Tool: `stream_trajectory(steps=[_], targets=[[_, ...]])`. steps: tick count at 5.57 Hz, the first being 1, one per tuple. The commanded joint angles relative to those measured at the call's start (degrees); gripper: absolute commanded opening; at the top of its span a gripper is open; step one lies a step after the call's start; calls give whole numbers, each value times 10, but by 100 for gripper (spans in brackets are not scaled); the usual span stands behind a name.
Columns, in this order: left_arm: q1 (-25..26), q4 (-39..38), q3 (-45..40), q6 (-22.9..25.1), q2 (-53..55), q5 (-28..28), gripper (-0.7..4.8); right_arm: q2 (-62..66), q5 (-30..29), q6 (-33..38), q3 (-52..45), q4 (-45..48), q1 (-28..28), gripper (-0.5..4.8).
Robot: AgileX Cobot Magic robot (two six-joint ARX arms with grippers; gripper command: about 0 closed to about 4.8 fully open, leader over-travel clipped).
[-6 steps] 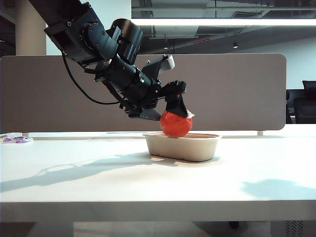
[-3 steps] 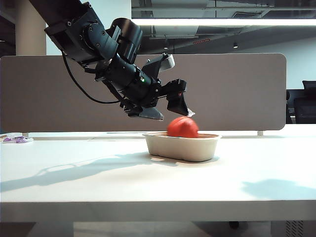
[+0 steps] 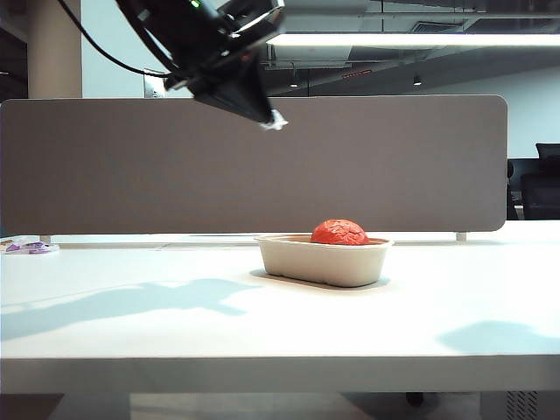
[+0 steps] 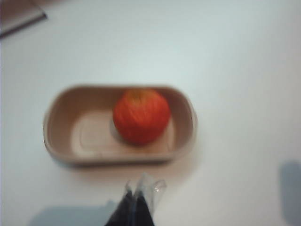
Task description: Pick up the orange and place it into the paper lunchbox.
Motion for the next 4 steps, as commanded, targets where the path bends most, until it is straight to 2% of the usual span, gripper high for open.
stream_trajectory(steps=[1,2,3,4], targets=[[-7,48,-355,17,-437,-21,-6,-261,56,-4,-373,303,0,0],[-7,63,-377,16,-460,-21,-6,-271,59,-4,-386,301,0,0],[-7,98,-447,15,-536,-20,-6,-300,57,2,-425,298,0,-1],[-7,113,-558,-50,-701,-61,-6,-311,71,24,-435,286,0,-1]])
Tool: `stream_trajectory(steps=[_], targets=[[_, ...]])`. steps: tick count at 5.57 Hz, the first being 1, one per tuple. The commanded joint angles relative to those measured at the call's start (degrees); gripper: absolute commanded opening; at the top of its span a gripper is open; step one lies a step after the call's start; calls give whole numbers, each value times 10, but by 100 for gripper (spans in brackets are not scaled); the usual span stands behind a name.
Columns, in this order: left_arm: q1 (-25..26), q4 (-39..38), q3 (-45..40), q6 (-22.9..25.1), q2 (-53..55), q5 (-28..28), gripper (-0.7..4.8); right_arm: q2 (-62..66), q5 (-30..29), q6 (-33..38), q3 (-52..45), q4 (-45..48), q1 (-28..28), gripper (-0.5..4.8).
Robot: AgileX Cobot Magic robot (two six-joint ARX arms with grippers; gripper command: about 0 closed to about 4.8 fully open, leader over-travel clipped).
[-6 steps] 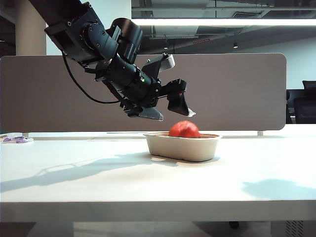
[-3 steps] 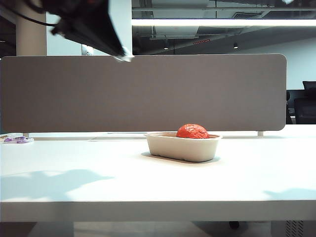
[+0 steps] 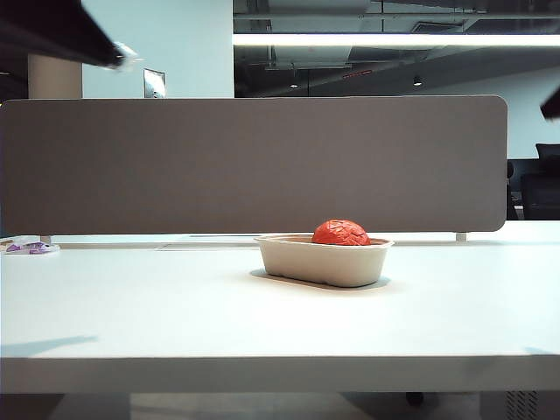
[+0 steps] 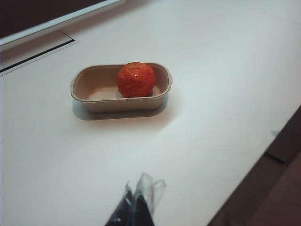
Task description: Pick up the orange and place it into the paper lunchbox.
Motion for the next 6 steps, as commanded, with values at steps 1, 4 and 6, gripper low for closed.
stream_trajectory(steps=[1,4,6], targets=[[-1,37,-153,-66,-243,-95,-6,-17,15,24,-16,-3,0,0],[299,106,-313,-77,-392,-52,-6,-19,16,24,-16,-3,0,-1],[299,105,-313,-142,-392,-113,-2,-19,16,24,-16,-3,0,-1]])
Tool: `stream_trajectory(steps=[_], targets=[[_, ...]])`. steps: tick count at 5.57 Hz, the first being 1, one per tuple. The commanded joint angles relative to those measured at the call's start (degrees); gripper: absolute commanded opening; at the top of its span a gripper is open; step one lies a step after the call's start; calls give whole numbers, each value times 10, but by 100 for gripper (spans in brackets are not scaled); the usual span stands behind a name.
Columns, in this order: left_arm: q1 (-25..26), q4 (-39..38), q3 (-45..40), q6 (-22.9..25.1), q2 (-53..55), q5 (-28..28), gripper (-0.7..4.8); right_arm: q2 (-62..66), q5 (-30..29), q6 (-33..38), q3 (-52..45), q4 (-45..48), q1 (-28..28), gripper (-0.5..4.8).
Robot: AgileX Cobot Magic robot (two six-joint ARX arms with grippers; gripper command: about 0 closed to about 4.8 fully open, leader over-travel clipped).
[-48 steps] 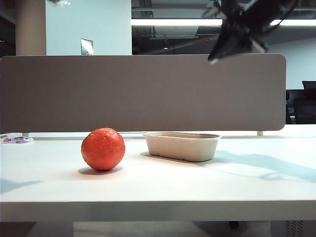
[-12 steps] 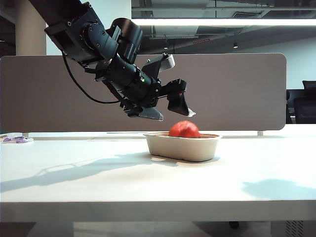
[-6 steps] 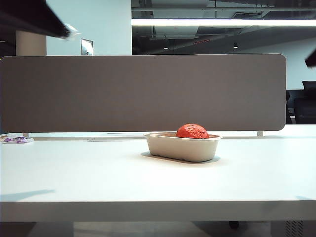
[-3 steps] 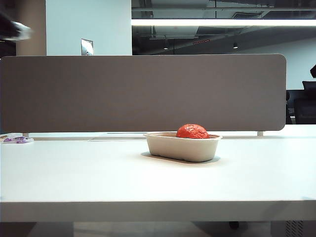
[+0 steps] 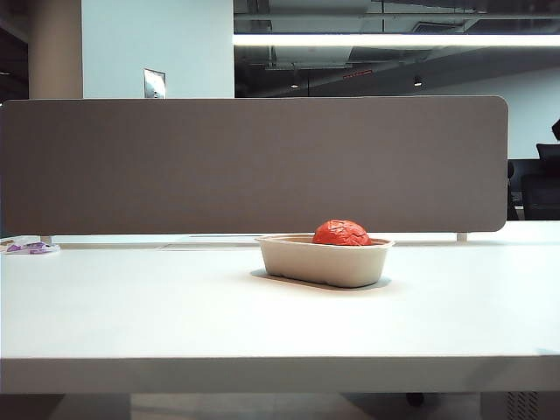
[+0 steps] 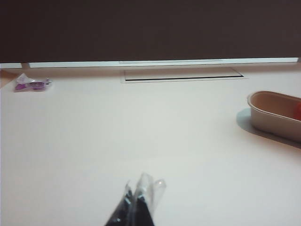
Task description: Pick up the orange and place it into the paper lunchbox.
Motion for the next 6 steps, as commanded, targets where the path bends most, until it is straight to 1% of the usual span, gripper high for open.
stream_trajectory(steps=[1,3,4,5,6], targets=[[0,7,-1,-64,-2,-67,-2,-1,0,3,2,8,0,-1],[0,3,-1,-64,-2,-65,-2,-1,0,2,2,9,0,-1],[0,3,-1,-64,-2,-65,-2,-110,60,-22,-98,177,-149,-1],[0,3,-1,-64,-2,-65,-2,-118,60,-22,-103,176,-167,-1],[0,3,-1,-64,-2,-65,-2,-132,60,-22,-117,176,-204,0]])
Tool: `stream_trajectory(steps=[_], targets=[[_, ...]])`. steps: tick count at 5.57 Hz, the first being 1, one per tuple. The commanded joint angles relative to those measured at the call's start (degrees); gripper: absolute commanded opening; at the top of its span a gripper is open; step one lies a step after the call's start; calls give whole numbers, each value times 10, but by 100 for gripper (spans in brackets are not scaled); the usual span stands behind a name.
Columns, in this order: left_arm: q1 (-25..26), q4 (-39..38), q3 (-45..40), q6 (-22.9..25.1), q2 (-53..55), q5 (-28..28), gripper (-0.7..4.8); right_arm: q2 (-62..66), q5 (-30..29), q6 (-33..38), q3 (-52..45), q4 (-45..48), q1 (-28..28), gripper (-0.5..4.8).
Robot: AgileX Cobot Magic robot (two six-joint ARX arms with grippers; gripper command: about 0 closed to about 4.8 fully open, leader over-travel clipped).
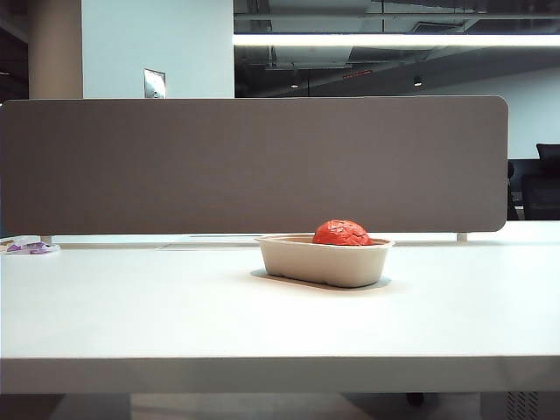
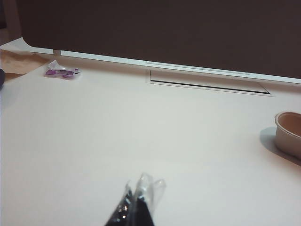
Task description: Pick up the orange and place it into the paper lunchbox.
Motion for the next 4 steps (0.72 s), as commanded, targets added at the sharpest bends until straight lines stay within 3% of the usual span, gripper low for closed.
stream_trajectory(steps=[1,4], targets=[[0,3,-1,0,-2,-2,-2,-51,4,-2,-76,7,-82,-1],[0,3,-1,0,-2,-2,-2,-51,2,49,-76,1,-71,-1]])
